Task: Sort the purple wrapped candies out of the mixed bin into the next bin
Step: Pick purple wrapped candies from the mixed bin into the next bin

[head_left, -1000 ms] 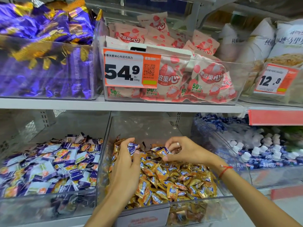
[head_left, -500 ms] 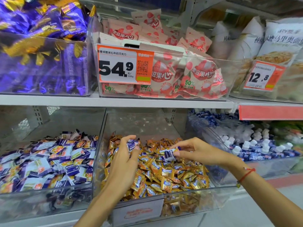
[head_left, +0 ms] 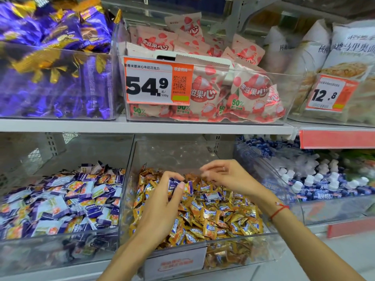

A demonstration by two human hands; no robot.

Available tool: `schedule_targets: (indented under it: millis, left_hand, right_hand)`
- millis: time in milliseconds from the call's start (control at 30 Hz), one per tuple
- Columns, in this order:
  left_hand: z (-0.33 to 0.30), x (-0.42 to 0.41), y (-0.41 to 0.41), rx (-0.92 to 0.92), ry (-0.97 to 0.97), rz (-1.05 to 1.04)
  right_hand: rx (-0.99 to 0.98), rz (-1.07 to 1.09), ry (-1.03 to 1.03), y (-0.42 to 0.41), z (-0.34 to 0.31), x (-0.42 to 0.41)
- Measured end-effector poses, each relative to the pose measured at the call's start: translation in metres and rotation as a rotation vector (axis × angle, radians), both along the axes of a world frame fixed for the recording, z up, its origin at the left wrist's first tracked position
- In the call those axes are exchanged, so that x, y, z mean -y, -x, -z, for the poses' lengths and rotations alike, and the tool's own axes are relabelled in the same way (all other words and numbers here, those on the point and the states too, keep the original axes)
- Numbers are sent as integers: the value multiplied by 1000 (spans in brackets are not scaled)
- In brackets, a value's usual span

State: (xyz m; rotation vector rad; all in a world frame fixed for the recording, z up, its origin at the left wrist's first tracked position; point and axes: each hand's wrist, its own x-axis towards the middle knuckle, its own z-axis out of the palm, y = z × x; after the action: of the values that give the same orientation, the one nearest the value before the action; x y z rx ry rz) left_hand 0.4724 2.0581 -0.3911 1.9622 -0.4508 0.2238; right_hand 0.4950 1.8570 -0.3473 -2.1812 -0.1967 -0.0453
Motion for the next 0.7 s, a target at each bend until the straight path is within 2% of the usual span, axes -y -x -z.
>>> schedule_targets:
  millis: [100,167,233,433,567,700]
  left_hand:
    - [1,0,-2,7,8,-28]
    - [2,0,-2,16,8,-24]
    - [3,1,-3,20,14,-17]
    - [0,-2,0,39,104,-63]
    - [-1,-2,0,83,123,-122]
    - [-5,-1,5,129,118,-117]
  right_hand:
    - [-122,-102,647,-7,18,19]
    - [-70,-60,839,-5,30,21]
    - [29,27,787,-3,31,21]
    - [-48,189,164,-7,23,14]
    - [-76,171,0,-14,9,0]
    - [-91,-34,-41,-4,9,-15]
